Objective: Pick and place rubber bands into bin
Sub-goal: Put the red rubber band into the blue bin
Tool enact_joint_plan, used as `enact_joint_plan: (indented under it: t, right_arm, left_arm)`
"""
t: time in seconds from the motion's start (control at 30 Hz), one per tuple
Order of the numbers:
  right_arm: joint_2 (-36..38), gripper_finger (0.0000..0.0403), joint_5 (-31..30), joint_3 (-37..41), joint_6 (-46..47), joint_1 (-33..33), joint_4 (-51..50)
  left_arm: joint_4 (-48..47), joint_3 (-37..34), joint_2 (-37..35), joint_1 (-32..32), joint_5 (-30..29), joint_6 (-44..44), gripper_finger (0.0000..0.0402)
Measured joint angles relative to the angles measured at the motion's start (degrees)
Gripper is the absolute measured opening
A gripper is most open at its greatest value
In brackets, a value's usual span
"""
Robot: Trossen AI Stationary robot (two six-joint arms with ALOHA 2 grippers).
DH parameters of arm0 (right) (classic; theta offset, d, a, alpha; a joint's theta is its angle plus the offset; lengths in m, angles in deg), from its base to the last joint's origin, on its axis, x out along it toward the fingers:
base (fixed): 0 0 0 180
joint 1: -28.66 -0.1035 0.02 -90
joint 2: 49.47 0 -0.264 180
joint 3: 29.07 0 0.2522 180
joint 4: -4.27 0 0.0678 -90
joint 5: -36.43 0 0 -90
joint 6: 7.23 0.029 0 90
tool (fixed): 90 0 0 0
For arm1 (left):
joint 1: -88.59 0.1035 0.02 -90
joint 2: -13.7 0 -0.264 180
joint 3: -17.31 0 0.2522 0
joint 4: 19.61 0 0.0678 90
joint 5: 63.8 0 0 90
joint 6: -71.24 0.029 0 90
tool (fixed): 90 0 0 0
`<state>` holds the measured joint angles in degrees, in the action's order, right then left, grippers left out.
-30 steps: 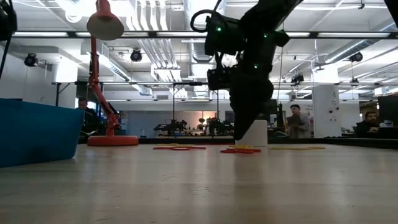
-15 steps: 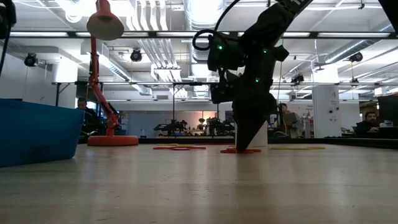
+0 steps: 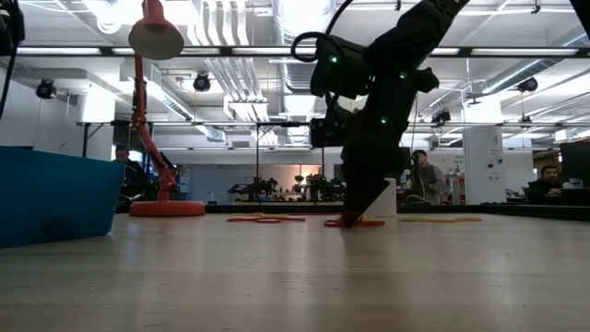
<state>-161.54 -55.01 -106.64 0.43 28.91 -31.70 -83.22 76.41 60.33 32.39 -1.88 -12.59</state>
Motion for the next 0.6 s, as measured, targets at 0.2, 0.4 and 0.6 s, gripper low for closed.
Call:
enact_joint_plan:
  t: [0.2,0.4,0.6]
  right_arm:
    - [0.07,0.0044,-0.79,0.79,3.90,-1.06,0.76]
    - [-0.17,0.0010,2.50,-2.73,9.69,-1.06,-0.85]
    - [-0.50,0.0008,12.96,-13.42,10.89,-1.85,1.75]
  left_arm:
    - [0.21,0.39,0.09,0.00,-0.05,0.00,0.0239]
    - [0.09,0.46,0.10,0.00,-0.02,0.08,0.0239]
    - [0.11,0.70,0.09,0.00,-0.06,0.13,0.0239]
